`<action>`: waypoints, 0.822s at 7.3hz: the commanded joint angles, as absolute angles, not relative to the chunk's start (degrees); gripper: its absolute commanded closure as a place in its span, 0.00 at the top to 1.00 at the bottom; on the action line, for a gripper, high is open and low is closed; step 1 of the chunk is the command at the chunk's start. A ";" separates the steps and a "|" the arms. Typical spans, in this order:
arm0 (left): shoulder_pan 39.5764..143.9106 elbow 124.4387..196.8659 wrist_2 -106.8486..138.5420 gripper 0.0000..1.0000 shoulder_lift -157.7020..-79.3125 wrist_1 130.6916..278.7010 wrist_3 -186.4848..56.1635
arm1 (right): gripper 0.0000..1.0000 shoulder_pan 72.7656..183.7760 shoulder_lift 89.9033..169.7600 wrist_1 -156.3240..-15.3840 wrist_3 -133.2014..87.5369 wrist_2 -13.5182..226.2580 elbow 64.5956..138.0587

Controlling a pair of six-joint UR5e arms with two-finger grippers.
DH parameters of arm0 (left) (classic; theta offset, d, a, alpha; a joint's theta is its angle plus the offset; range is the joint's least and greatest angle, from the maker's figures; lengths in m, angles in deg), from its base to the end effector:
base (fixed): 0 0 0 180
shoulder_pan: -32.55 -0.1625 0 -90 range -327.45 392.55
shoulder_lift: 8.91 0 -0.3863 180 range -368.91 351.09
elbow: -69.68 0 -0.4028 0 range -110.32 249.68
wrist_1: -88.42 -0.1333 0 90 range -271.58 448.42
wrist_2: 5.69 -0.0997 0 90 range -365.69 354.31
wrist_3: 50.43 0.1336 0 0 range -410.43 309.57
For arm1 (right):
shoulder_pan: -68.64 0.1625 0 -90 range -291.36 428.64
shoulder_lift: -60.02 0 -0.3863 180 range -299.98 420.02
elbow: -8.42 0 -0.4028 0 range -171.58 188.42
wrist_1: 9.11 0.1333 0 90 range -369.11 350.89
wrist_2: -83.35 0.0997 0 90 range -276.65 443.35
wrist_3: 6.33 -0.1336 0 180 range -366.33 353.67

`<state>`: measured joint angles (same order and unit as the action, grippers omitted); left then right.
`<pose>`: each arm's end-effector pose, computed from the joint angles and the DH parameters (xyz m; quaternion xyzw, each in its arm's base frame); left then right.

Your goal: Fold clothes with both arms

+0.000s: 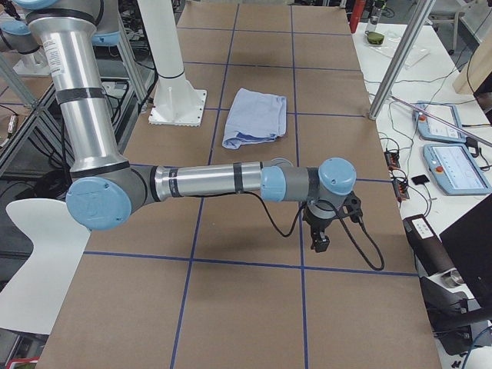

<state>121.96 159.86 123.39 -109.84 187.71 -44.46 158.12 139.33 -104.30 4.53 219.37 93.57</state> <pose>-0.0429 -0.5986 0.5266 0.1822 0.3210 0.1122 0.9226 0.0320 -0.5734 0.5927 0.0404 -0.3888 -0.0935 0.9157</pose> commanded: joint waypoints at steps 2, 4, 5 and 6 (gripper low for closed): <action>123.16 157.93 124.92 1.00 -103.78 199.38 -44.54 | 1.00 160.91 144.21 -104.03 4.39 220.28 93.67; 123.08 157.75 124.05 1.00 -97.71 203.37 -44.19 | 1.00 162.67 146.15 -103.15 4.83 218.80 94.02; 123.16 157.75 123.95 1.00 -97.51 203.20 -44.28 | 1.00 163.29 146.42 -103.24 4.22 219.05 93.94; 123.16 157.92 123.95 1.00 -96.98 201.98 -44.36 | 1.00 163.30 146.86 -103.33 3.95 219.57 94.20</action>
